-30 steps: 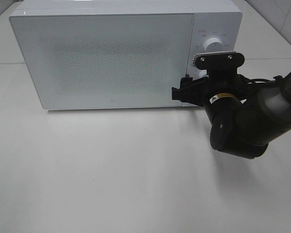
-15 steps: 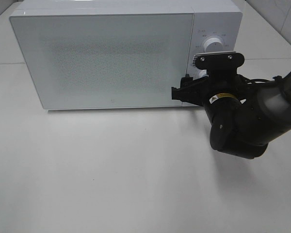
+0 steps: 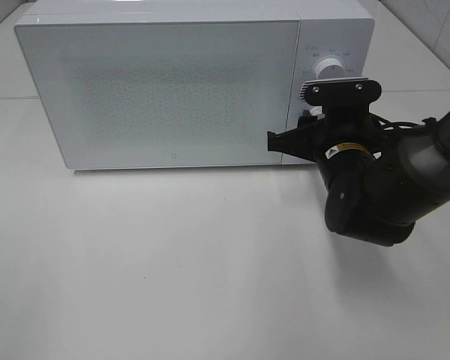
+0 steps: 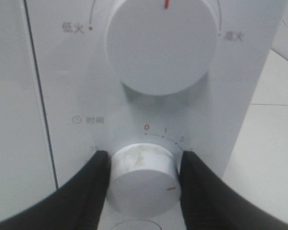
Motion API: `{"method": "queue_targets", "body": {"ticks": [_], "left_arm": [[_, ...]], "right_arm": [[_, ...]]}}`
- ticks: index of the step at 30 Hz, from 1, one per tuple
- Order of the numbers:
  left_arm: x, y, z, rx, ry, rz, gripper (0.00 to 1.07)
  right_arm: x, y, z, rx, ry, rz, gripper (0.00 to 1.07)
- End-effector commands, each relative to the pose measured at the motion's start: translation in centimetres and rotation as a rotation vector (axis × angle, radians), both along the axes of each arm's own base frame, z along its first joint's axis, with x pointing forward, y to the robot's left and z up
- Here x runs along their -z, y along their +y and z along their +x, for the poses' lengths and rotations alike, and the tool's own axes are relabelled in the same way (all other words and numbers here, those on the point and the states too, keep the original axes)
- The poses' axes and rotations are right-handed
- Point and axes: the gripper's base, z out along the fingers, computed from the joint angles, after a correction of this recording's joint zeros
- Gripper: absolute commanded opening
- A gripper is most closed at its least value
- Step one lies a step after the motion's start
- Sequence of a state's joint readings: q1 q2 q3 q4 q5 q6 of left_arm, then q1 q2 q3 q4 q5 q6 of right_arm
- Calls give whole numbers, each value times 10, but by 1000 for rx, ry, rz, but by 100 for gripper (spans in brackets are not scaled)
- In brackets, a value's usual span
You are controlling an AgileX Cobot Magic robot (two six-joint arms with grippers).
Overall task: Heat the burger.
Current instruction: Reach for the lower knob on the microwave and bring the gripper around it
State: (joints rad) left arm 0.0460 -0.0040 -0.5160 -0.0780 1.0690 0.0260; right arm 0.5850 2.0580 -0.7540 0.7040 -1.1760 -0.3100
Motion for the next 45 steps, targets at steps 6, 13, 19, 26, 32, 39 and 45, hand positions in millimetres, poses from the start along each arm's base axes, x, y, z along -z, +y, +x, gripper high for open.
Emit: {"method": "queue_targets", "body": {"ticks": [6,13,19,26,32,39,45], "left_arm": [[0,0,-2,3,-12,-2,100],[0,0,-2,3,-12,-2,100],[0,0,-2,3,-12,-2,100],[0,0,-2,3,-12,-2,100],[0,0,-2,3,-12,-2,100],[0,0,-2,3,-12,-2,100],[0,0,-2,3,-12,-2,100]], "right_arm": [[-10,5,5,-37,-80,64,0],[-11,5,5,7,-95,345,0],[-12,9,5,-4,-93,576,0],[-13,16,4,-33,-69,845,0],[-15,21,4,-36,-31,1146,0],[-19,26,3,-78,-17,1298,0],[-25,29,2,-142,-40,1401,1]]}}
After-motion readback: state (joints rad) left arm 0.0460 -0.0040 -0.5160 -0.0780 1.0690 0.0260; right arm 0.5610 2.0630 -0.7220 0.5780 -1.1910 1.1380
